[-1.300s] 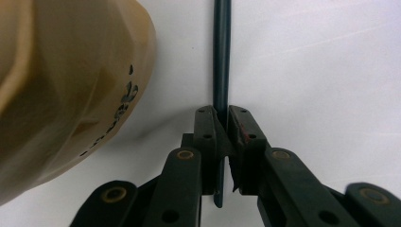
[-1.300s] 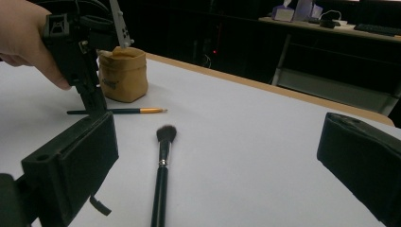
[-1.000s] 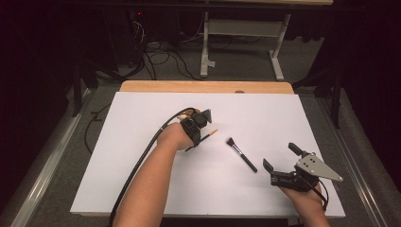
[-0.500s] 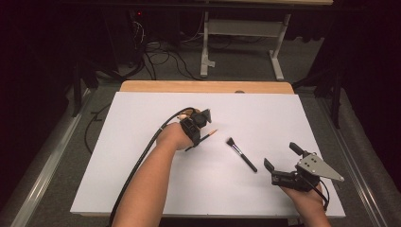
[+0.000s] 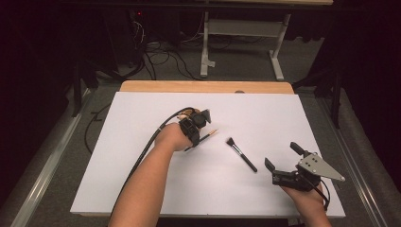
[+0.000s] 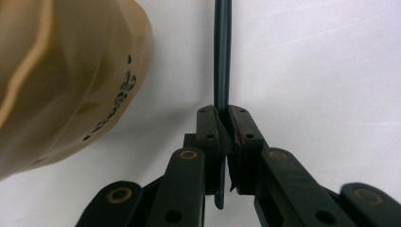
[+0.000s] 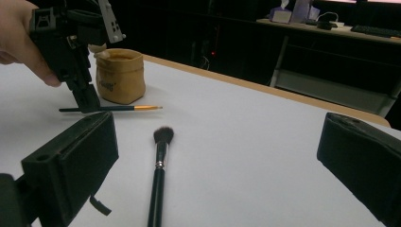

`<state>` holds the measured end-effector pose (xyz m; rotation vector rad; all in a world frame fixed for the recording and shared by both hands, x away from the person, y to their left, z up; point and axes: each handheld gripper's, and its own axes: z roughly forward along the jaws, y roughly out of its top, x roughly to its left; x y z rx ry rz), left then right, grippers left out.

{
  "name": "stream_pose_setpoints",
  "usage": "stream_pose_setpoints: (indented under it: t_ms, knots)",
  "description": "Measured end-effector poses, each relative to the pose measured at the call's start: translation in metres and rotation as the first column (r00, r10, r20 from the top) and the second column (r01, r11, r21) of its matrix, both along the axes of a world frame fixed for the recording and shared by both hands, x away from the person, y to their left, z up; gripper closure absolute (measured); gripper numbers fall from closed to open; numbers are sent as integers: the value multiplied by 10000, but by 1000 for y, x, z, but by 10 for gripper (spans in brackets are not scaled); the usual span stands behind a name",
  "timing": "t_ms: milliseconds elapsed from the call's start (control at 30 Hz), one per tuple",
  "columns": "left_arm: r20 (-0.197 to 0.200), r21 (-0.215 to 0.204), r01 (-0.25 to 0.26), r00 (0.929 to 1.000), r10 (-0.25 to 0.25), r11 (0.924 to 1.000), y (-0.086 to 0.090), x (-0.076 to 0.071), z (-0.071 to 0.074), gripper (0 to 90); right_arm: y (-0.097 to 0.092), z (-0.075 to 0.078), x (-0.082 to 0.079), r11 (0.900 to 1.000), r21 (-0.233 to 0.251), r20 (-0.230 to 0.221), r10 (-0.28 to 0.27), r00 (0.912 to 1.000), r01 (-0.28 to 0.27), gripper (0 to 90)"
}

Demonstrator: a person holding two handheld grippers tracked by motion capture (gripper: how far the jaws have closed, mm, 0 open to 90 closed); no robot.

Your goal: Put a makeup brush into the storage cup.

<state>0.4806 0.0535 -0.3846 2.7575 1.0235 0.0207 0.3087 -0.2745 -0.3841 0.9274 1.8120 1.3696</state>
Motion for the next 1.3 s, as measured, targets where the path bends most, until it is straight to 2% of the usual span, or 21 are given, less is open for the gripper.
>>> stream_pose_setpoints:
  t_ms: [533,567,833,900,1067,1300]
  knots:
    - [6,-226,-52,10000,52,9997,16,-11,10,841,0,0,0,10000,-58,21,19,10000,-19,7]
    - [21,-332,-120,9999,121,9994,17,-13,10,841,0,0,0,10000,-35,3,8,10000,-8,7]
    - [52,-449,134,9999,-131,9989,26,-25,13,841,0,1,-1,9999,-134,70,-20,10000,21,7]
    - [87,-349,146,9999,-143,9993,29,-28,13,841,1,1,-1,10000,-69,59,-33,10000,34,7]
    - [182,-459,140,9997,-132,9988,37,-34,14,841,2,1,-2,9999,-164,91,31,10000,-30,7]
    - [379,-714,119,9992,-92,9974,48,-44,16,841,3,1,-3,10000,-40,127,27,9999,-26,7]
